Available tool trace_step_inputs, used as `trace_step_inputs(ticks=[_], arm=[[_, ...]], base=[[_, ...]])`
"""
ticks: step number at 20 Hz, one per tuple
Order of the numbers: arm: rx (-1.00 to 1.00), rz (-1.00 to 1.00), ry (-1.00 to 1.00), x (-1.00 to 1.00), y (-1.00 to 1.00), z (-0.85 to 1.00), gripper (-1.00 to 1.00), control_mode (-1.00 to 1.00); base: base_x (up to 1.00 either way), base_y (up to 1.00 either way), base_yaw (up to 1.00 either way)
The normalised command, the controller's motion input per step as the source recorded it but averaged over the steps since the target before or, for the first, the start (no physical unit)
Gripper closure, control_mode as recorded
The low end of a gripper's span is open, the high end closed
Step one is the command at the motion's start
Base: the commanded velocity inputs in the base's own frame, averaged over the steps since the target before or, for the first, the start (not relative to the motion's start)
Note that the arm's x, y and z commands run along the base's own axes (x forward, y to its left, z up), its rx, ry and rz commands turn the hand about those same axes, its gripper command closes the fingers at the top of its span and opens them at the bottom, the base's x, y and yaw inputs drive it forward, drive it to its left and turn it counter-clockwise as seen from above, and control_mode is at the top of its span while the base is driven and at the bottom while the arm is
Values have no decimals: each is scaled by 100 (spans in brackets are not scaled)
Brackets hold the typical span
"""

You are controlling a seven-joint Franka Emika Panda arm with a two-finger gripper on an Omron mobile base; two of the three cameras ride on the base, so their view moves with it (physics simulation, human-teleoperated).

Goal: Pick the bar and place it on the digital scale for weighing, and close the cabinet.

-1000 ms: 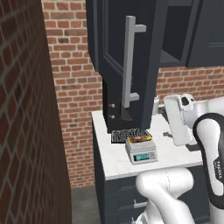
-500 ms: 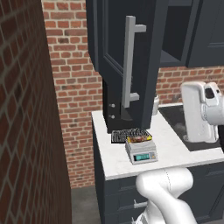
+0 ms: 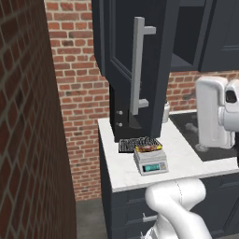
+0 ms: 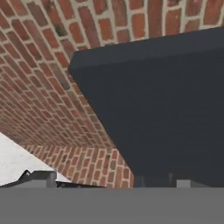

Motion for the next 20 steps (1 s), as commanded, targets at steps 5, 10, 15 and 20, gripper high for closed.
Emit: trace_step_inputs(ticks=[5, 10, 15, 20], arm=[[2, 0, -32, -27, 15, 0, -100, -100], [10, 0, -22, -38, 9, 0, -100, -100], [24, 0, -3, -63, 43, 0, -100, -100], [24, 0, 0, -57, 66, 0, -100, -100]], base=[[0, 0, 0], [0, 0, 0], [0, 0, 0], [0, 0, 0]])
